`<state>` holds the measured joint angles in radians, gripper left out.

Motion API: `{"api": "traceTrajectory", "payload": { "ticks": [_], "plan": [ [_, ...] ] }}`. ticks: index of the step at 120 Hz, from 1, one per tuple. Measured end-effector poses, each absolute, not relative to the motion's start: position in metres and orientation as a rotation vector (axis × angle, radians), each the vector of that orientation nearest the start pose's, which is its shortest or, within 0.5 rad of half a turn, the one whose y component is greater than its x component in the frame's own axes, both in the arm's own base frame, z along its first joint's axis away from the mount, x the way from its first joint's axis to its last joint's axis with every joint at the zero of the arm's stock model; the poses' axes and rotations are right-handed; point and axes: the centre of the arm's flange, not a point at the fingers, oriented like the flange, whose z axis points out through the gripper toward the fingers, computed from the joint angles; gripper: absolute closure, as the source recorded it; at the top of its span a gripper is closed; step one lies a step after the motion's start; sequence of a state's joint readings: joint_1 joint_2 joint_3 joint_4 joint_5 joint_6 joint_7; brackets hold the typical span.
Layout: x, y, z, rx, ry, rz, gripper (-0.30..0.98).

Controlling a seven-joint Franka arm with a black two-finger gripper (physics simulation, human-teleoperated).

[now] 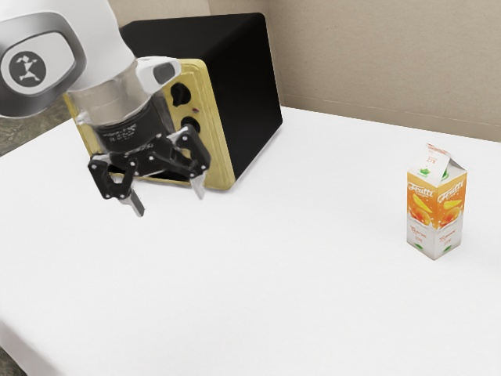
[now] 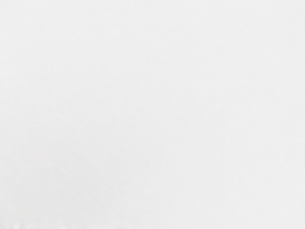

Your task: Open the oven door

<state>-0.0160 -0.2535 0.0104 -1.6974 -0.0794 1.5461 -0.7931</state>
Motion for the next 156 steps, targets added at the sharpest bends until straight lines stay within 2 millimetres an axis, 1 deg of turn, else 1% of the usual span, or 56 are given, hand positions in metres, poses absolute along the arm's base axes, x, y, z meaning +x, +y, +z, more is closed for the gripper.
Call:
{"api": "traceTrajectory", "payload": {
  "ticks": [14,17,24,30,36,40,51,56,63,69,76,91,105,121,136,144,150,156],
  "plan": [
    [0.468,-0.009,0.694,-2.831,-1.633,-0.073,0.0],
    [0.47,-0.002,0.693,-2.778,-1.725,-0.07,0.0],
    [0.48,0.031,0.69,-2.625,-1.973,-0.096,0.0],
    [0.492,0.064,0.702,-2.494,-2.174,-0.164,0.0],
    [0.513,0.094,0.714,-2.373,-2.346,-0.246,0.0],
    [0.525,0.112,0.719,-2.296,-2.443,-0.289,0.0],
    [0.549,0.147,0.724,-2.113,-2.649,-0.379,0.0],
    [0.556,0.161,0.727,-2.043,-2.725,-0.423,0.0],
    [0.568,0.176,0.738,-1.965,-2.814,-0.497,0.0],
    [0.579,0.178,0.745,-1.927,-2.868,-0.546,0.0],
    [0.595,0.172,0.748,-1.912,-2.908,-0.58,0.0],
    [0.625,0.168,0.741,-1.865,-2.99,-0.624,0.0],
    [0.64,0.173,0.734,-1.798,-3.063,-0.651,0.0],
    [0.644,0.189,0.729,-1.695,-3.139,-0.67,0.0],
    [0.648,0.198,0.728,-1.627,-3.192,-0.688,0.0],
    [0.647,0.198,0.73,-1.604,-3.214,-0.697,0.0],
    [0.639,0.198,0.737,-1.582,-3.225,-0.708,0.0],
    [0.618,0.197,0.741,-1.544,-3.223,-0.699,0.0]
  ]
}}
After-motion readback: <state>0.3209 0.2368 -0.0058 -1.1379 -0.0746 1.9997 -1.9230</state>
